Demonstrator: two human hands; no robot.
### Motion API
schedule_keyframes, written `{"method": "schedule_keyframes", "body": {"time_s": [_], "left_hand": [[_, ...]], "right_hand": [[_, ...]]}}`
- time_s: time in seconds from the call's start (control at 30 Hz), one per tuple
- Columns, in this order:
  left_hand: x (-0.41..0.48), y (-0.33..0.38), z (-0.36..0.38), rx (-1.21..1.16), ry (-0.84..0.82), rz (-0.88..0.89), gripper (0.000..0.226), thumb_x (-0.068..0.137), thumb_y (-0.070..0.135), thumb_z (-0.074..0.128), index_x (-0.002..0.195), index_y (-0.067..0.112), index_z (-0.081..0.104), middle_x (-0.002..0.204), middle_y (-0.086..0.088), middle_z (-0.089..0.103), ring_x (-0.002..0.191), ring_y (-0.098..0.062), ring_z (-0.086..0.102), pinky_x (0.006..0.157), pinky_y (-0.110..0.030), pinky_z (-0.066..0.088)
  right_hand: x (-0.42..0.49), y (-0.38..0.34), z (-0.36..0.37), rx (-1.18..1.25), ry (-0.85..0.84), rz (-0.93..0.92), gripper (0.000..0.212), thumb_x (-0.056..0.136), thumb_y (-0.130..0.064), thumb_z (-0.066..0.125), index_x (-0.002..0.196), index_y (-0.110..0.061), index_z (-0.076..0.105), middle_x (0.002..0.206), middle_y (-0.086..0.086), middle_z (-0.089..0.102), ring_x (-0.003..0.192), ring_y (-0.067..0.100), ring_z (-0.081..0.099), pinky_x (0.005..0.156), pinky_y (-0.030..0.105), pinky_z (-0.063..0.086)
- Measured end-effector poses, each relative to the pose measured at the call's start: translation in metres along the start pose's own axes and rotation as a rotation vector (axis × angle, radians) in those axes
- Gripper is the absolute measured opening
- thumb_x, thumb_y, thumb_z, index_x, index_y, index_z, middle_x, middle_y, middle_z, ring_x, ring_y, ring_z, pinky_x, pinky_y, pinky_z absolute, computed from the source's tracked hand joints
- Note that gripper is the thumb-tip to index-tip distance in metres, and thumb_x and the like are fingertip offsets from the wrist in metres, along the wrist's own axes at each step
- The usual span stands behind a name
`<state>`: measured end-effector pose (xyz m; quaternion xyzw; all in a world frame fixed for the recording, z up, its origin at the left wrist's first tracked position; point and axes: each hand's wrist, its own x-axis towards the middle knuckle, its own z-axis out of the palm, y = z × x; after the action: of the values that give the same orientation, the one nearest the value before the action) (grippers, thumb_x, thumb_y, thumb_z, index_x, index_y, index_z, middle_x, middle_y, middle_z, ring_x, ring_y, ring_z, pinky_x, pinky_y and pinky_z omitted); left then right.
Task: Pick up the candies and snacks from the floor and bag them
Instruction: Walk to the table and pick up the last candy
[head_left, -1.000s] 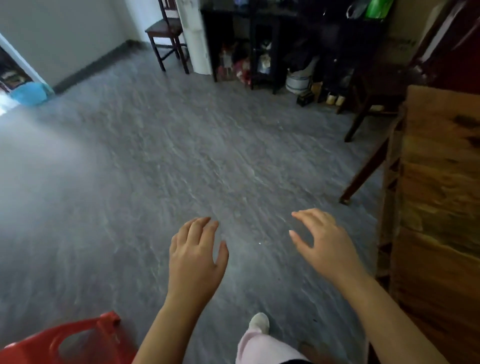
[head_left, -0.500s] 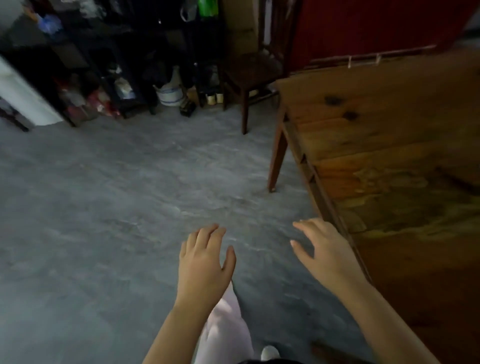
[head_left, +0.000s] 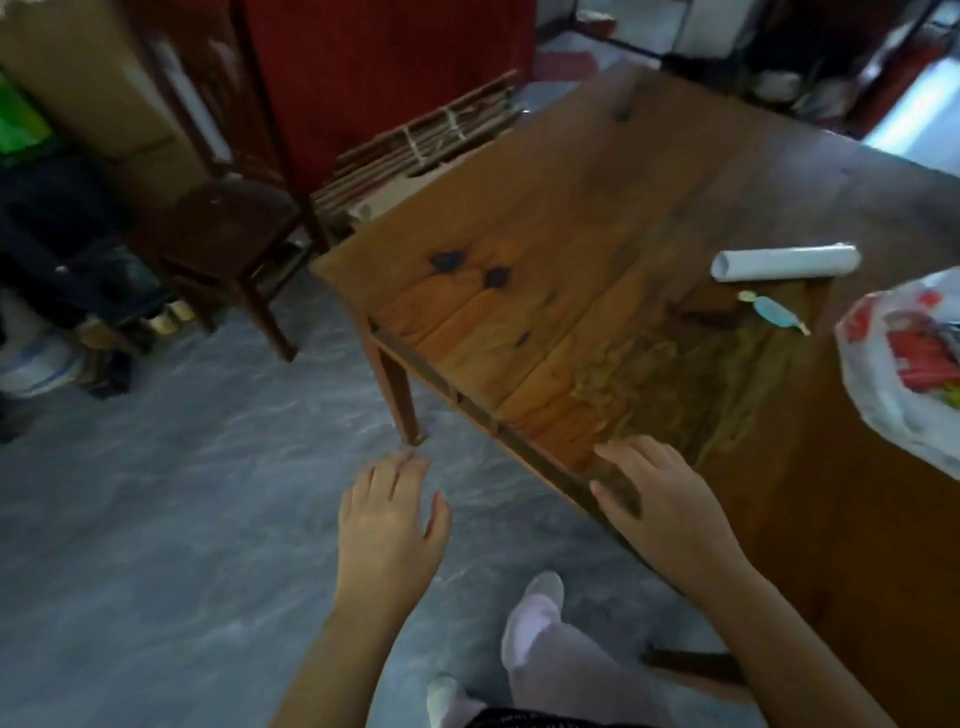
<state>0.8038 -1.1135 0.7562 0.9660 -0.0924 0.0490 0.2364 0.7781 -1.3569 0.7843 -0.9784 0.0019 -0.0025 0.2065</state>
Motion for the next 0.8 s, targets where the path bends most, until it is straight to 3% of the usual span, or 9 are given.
{"method": "schedule_keyframes", "body": {"time_s": [0.13, 0.3, 0.53, 0.7, 0.8], "left_hand": [[0.063, 0.036, 0.027, -0.054, -0.064, 0.15, 0.042, 0.079, 0.033, 0.044, 0.103, 0.005, 0.064, 0.106, -0.014, 0.064, 0.097, -0.031, 0.059, 0.082, -0.044, 0.048], [0.13, 0.086, 0.056, -0.133, -0.14, 0.257, 0.043, 0.081, 0.035, 0.044, 0.106, 0.007, 0.063, 0.109, -0.009, 0.062, 0.101, -0.024, 0.056, 0.088, -0.035, 0.042], [0.212, 0.14, 0.09, -0.115, -0.204, 0.358, 0.034, 0.085, 0.022, 0.06, 0.117, 0.011, 0.058, 0.121, -0.005, 0.056, 0.115, -0.02, 0.047, 0.094, -0.038, 0.038], [0.256, 0.155, 0.112, -0.091, -0.274, 0.399, 0.035, 0.085, 0.023, 0.059, 0.118, 0.011, 0.057, 0.122, -0.005, 0.055, 0.116, -0.019, 0.046, 0.096, -0.039, 0.039], [0.279, 0.161, 0.122, -0.116, -0.277, 0.39, 0.034, 0.085, 0.023, 0.059, 0.118, 0.012, 0.057, 0.122, -0.003, 0.055, 0.116, -0.017, 0.045, 0.096, -0.039, 0.039]], "right_hand": [[0.025, 0.038, -0.01, 0.029, 0.093, 0.131, 0.031, 0.081, -0.023, 0.064, 0.11, -0.012, 0.06, 0.106, 0.007, 0.064, 0.094, 0.021, 0.058, 0.075, 0.024, 0.043], [0.058, 0.095, -0.03, 0.08, 0.19, 0.256, 0.033, 0.082, -0.024, 0.062, 0.112, -0.012, 0.059, 0.108, 0.006, 0.062, 0.095, 0.014, 0.054, 0.077, 0.024, 0.042], [0.097, 0.172, -0.051, 0.08, 0.257, 0.382, 0.037, 0.083, -0.023, 0.061, 0.118, -0.017, 0.054, 0.11, 0.004, 0.058, 0.095, 0.012, 0.052, 0.074, 0.02, 0.04], [0.145, 0.234, -0.055, 0.167, 0.287, 0.484, 0.04, 0.084, -0.02, 0.061, 0.122, -0.012, 0.05, 0.121, 0.011, 0.055, 0.11, 0.024, 0.053, 0.091, 0.038, 0.049], [0.172, 0.26, -0.054, 0.155, 0.278, 0.537, 0.042, 0.084, -0.018, 0.061, 0.123, -0.01, 0.049, 0.121, 0.011, 0.054, 0.112, 0.024, 0.052, 0.093, 0.034, 0.045]]}}
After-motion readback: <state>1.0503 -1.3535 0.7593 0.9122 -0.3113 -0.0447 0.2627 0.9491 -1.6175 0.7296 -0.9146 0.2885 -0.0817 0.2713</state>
